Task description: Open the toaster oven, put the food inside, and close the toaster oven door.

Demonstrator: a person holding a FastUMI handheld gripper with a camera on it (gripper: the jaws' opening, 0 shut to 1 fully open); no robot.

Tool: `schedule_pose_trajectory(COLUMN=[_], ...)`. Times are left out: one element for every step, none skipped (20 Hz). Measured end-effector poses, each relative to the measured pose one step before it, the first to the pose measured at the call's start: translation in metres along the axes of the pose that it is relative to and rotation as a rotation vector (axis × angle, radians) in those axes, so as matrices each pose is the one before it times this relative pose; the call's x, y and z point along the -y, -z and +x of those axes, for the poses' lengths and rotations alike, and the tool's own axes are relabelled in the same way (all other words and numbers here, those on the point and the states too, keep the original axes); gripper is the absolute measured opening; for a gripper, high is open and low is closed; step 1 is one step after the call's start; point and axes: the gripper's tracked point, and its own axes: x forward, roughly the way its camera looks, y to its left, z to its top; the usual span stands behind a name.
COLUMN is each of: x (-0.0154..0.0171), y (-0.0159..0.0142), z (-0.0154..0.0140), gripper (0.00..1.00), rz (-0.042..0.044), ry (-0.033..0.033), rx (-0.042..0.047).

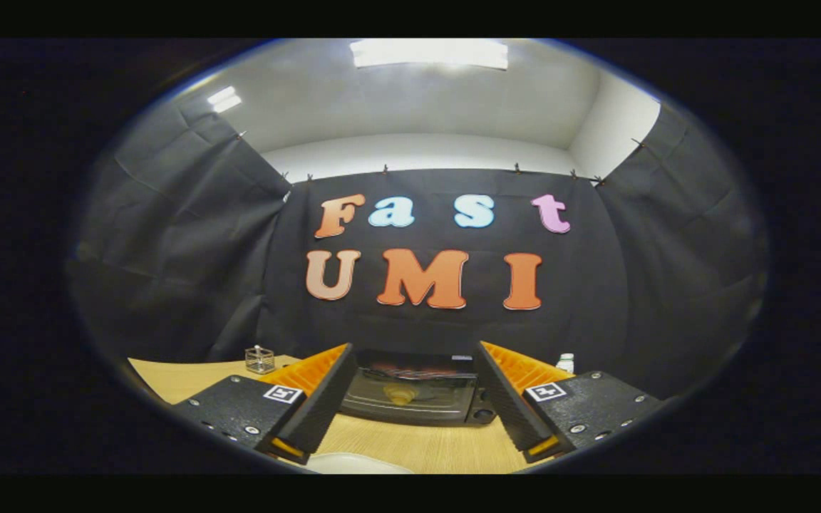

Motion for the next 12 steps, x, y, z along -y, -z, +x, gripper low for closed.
schedule_pose_trajectory(x=[0.00127, 0.00027, -0.00039, 0.00052, -0.00076, -0.00147, 0.00056, -0.00027, -0.00015, 0.00016, 0.00001, -0.00046], y=[-0.00058, 0.00053, 0.00028, -0.00006, 0.00087, 0.00039, 0.00049, -0.00023, 0.00092, 0.00029, 0.00153, 0.00074], z=[0.00039, -0.00026, -0.00057, -0.00042, -0.00015, -0.00054, 0.00021, -0.00006, 0.00071, -0.00016, -0.00042, -0.00065], gripper=[0.98, 0.98, 0.98, 0.98, 0.98, 0.98, 0.98, 0.98, 0.98, 0.98, 0.98, 0.98], rz=[0.00619, 0.00631, 0.00592, 0.00635, 0.00480, 0.00352, 0.00285, 0.00216, 0.00108, 0.00115, 0.00144, 0.00264], ry=[0.00570, 0.00002, -0.00125, -0.00165, -0.00212, -0.00274, -0.00106, 0.00049, 0.00041, 0.00108, -0.00020, -0.00102], rx=[0.00411, 0.00196, 0.00160, 0.00108, -0.00003, -0.00264, -0.00117, 0.00029, -0.00092, -0.00092, -0.00316, -0.00285])
